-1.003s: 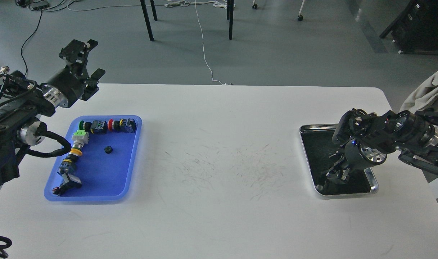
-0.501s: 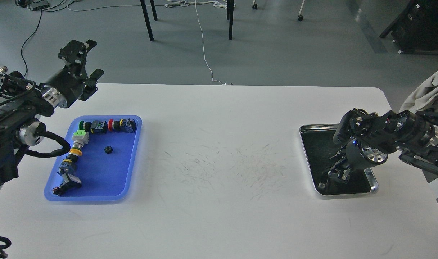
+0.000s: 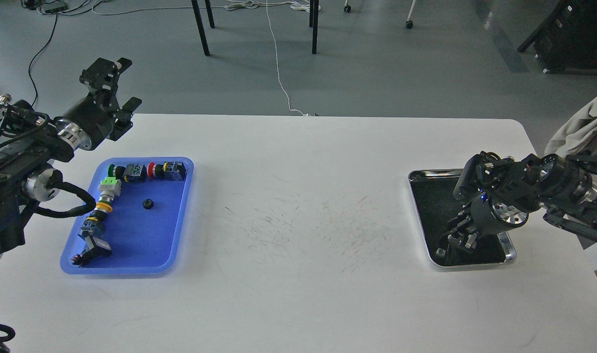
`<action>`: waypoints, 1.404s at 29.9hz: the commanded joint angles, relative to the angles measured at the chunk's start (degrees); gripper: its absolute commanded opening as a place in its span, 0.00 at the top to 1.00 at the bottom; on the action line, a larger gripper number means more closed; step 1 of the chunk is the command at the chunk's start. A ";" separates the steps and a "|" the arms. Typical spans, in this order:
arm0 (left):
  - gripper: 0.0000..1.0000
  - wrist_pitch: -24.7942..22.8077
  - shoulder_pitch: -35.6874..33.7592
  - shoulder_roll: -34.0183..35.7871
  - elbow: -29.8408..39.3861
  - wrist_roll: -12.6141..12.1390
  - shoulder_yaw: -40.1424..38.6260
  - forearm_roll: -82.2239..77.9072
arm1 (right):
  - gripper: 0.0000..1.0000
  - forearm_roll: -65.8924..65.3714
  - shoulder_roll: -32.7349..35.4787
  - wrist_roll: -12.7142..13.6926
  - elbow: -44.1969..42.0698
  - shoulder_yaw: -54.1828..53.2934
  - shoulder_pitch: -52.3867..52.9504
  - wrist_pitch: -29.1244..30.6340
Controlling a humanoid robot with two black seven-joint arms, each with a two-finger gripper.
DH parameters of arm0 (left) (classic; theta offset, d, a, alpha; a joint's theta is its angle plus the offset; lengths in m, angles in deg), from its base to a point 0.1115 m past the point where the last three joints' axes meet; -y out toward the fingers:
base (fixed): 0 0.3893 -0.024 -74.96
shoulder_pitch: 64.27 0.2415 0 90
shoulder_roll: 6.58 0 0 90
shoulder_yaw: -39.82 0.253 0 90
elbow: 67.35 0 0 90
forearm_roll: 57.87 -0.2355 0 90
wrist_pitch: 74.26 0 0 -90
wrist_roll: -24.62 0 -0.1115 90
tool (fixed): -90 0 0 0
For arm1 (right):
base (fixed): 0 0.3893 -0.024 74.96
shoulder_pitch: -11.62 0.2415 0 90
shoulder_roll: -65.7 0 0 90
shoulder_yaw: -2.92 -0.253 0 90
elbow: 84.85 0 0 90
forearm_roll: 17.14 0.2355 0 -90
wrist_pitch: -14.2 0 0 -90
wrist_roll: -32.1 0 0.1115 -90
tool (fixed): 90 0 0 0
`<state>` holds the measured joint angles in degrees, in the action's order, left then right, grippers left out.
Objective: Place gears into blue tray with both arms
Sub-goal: 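Grasp a part on the mat with the right gripper, then lift the small black part and carry it toward the table center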
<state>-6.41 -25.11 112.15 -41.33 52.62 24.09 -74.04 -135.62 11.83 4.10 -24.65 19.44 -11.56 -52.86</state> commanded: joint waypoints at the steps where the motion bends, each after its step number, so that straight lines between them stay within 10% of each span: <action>1: 0.01 0.00 -0.04 -0.08 0.00 0.00 0.00 0.00 | 0.74 0.00 0.00 0.00 0.09 0.00 -0.02 0.00; 11: 0.01 0.00 0.04 0.01 0.00 0.00 0.00 0.00 | 0.99 0.00 0.00 0.00 0.09 -0.09 0.77 0.09; 23: 0.01 -0.18 -0.04 2.21 0.35 0.00 0.00 0.00 | 0.99 0.26 -4.13 0.00 -3.77 -7.28 5.17 -1.40; 42: 0.01 -2.81 -0.13 8.62 0.88 0.00 -1.32 0.26 | 0.99 0.00 -21.00 0.00 -9.58 -13.63 4.47 -30.67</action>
<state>-8.81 -25.25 120.12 -40.44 52.62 23.55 -73.91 -135.60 -6.93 4.09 -34.24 5.80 -6.68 -80.80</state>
